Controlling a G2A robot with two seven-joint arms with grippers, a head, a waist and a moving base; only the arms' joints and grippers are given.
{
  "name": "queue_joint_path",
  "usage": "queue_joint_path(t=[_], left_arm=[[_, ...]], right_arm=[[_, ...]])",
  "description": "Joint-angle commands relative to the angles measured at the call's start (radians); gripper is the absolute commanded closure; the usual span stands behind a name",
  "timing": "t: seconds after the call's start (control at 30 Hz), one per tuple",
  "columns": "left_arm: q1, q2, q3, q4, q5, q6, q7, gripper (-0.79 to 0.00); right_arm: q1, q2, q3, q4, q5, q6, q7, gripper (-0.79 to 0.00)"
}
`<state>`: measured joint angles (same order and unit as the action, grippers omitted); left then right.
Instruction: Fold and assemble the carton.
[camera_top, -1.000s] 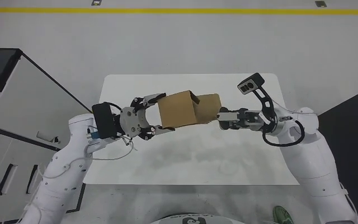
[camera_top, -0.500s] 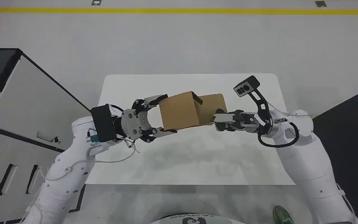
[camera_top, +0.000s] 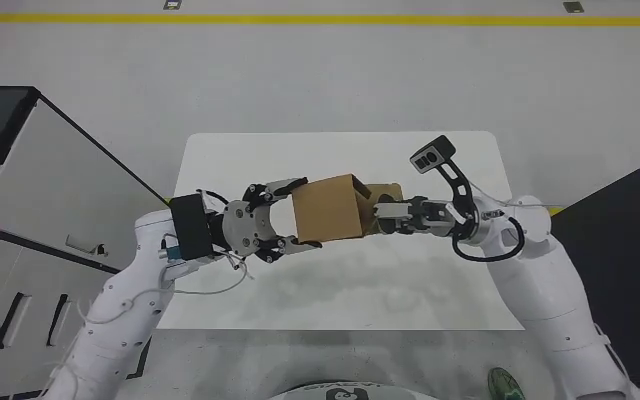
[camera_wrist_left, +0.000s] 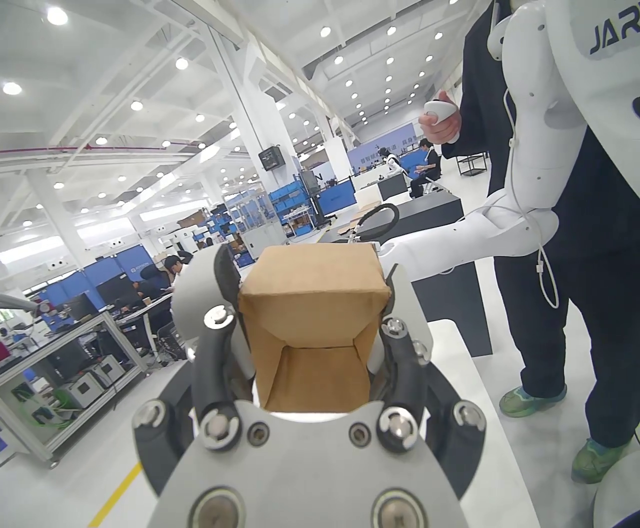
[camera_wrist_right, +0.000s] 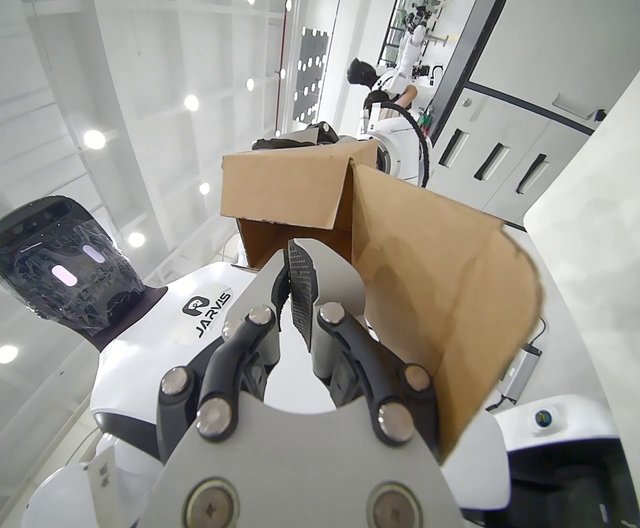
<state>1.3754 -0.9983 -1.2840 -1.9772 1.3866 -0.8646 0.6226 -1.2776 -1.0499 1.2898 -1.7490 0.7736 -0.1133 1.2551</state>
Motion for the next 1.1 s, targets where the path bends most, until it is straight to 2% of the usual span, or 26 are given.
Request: queue_joint_path(t=[0.0,1.07], left_arm=[[0.001,0.0,0.002,-0.002,0.0,-0.001,0.001,0.0],[0.025,-0.002,0.012,-0.044,0.005,0.0,-0.014,0.0]], right_arm=[[0.001,-0.001,-0.004,-0.001,0.0,0.001,0.0,0.0],[0.044,-0.013,-0.072,0.004,0.014,0.001,0.025,0.0]])
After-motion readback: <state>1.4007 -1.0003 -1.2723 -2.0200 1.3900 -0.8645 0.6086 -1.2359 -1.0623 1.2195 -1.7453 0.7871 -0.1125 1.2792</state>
